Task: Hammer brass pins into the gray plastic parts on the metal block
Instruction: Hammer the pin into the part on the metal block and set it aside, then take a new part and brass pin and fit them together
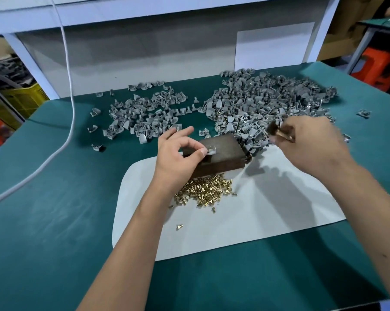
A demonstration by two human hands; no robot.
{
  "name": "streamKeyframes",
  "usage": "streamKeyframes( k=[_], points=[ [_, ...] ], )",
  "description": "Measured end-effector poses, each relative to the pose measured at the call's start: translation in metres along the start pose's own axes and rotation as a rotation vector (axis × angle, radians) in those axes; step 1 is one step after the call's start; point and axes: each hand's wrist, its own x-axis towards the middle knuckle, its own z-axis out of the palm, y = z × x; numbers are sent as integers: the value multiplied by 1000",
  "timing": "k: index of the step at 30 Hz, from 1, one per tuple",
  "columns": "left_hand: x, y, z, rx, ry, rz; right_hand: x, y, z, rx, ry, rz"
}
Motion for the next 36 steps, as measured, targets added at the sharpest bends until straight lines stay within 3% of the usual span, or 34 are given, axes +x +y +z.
streamKeyframes(
  k=[5, 7, 10, 13, 16, 18, 22, 26, 31, 36],
  points=[
    [0, -1, 3, -55, -32, -5, -12, 1, 9, -26, -154, 80],
    [-1, 0, 5, -51, -44, -4, -10, -5, 10, -18, -113, 47],
    [-2, 0, 7, -60, -55, -12, -8, -29, 8, 45, 10, -148],
    [-1, -2, 6, -86, -62, 4, -13, -65, 13, 145, -160, -425],
    [0, -4, 6, -104, -69, 36, -12, -78, 21, 147, -217, -552],
    [1, -5, 6, -101, -11, 78, -4, -76, 21, 162, -202, -540],
    [11, -20, -1, -124, 263, 125, 24, -61, 17, 88, -193, -348],
    [21, -37, -8, -365, 440, 49, 55, -48, 13, 94, -220, -199],
    [29, -49, -12, -648, 571, -125, 99, -75, 35, 140, -162, -231],
    [32, -52, -9, -566, 587, -155, 151, -117, 78, 11, -256, -332]
  ],
)
